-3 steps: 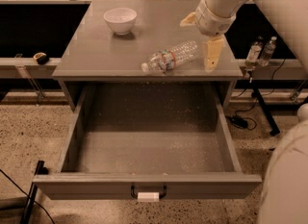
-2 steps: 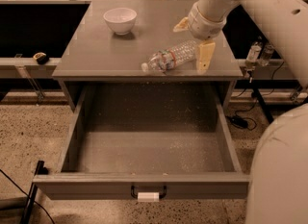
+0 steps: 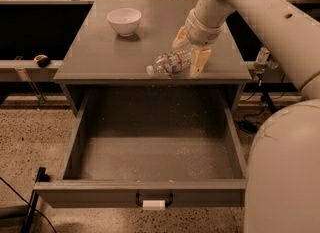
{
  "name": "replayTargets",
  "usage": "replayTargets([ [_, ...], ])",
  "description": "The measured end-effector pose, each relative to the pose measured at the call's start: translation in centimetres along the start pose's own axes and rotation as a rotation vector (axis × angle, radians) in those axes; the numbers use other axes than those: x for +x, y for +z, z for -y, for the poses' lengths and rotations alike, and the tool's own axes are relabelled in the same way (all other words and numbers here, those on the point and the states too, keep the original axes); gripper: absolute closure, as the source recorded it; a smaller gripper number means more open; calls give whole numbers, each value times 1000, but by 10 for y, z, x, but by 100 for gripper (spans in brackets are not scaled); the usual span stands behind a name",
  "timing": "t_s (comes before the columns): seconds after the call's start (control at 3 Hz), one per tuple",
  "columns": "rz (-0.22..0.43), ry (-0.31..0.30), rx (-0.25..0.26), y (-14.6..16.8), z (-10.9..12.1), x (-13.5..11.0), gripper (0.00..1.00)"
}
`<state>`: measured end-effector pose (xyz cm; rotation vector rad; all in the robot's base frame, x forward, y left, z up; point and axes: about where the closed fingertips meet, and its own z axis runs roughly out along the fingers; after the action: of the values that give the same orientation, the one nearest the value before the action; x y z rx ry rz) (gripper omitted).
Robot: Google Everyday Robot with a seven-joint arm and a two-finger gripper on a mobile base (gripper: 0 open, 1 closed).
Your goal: Place water bottle into top drawer
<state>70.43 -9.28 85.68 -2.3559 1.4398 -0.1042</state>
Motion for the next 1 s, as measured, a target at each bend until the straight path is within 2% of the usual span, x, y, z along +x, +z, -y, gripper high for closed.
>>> replayTargets([
  [0.67,45,-6,-49,12,-13,-13,74],
  [1.0,45,-6,-49,9,-11,-14,97],
])
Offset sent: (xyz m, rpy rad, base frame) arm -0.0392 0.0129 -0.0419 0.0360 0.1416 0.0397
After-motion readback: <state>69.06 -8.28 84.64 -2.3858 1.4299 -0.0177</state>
